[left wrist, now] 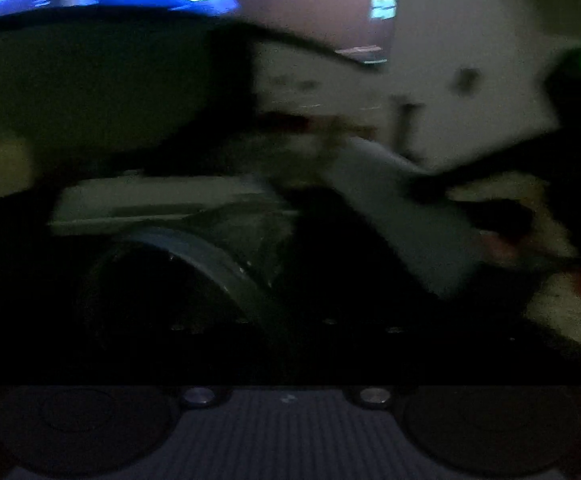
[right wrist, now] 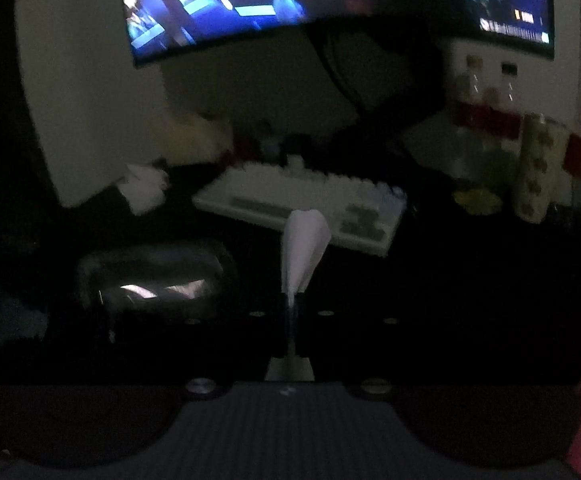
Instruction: Clean container
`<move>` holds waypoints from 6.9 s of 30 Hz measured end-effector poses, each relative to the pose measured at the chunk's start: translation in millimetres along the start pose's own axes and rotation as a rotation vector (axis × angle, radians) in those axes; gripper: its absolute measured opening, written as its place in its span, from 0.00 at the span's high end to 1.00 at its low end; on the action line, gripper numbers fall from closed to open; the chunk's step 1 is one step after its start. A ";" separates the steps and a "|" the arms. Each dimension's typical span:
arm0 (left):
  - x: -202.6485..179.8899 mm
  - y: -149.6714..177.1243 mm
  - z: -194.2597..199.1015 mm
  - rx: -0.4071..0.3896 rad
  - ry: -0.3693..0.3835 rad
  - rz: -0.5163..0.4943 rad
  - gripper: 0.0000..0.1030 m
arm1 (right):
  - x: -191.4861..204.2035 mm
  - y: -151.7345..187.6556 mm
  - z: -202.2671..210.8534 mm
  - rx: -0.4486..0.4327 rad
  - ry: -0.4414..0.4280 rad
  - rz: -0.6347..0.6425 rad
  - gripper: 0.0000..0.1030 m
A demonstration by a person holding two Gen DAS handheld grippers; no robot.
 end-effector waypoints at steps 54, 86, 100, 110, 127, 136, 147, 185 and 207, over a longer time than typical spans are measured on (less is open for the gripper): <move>-0.3 10.7 -16.1 -0.032 -0.010 0.152 0.18 | 86.8 -0.1 -79.1 0.320 -0.096 0.153 0.92; 27.1 4.9 -23.7 -0.026 -0.154 0.172 0.18 | 90.2 -17.7 -114.9 0.240 0.040 0.276 0.93; 33.3 2.3 -25.8 -0.046 -0.166 0.199 0.18 | 64.8 -28.0 -134.8 0.239 0.167 0.258 0.94; 30.7 4.1 -28.0 -0.045 -0.189 0.170 0.18 | 131.7 -10.9 -102.3 0.199 -0.129 0.284 0.93; 23.7 5.9 -26.8 -0.046 -0.169 0.175 0.17 | 109.7 -12.9 -103.4 0.201 -0.137 0.213 0.93; 14.7 6.1 -29.0 -0.042 -0.153 0.160 0.16 | 54.2 -18.3 -113.7 0.208 0.108 0.163 0.93; 4.1 7.3 -33.8 -0.035 -0.150 0.123 0.14 | 108.3 -2.3 -90.1 0.192 -0.106 0.219 0.93; 0.1 5.2 -35.7 -0.040 -0.159 0.116 0.14 | 73.9 -11.3 -101.2 0.152 -0.033 0.170 0.93; -4.1 3.1 -37.1 -0.041 -0.170 0.121 0.14 | 74.3 -11.9 -102.5 0.144 -0.038 0.164 0.93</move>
Point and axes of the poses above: each gripper's, at about its wrist camera, not at the fingertips, and z roughly against the way its jaws point, x to its left, y to its underside, the point moved 10 cm from there along -z, roughly the way its jaws point, and after that the axes turned 5 degrees about -z, right-handed, at the moved point
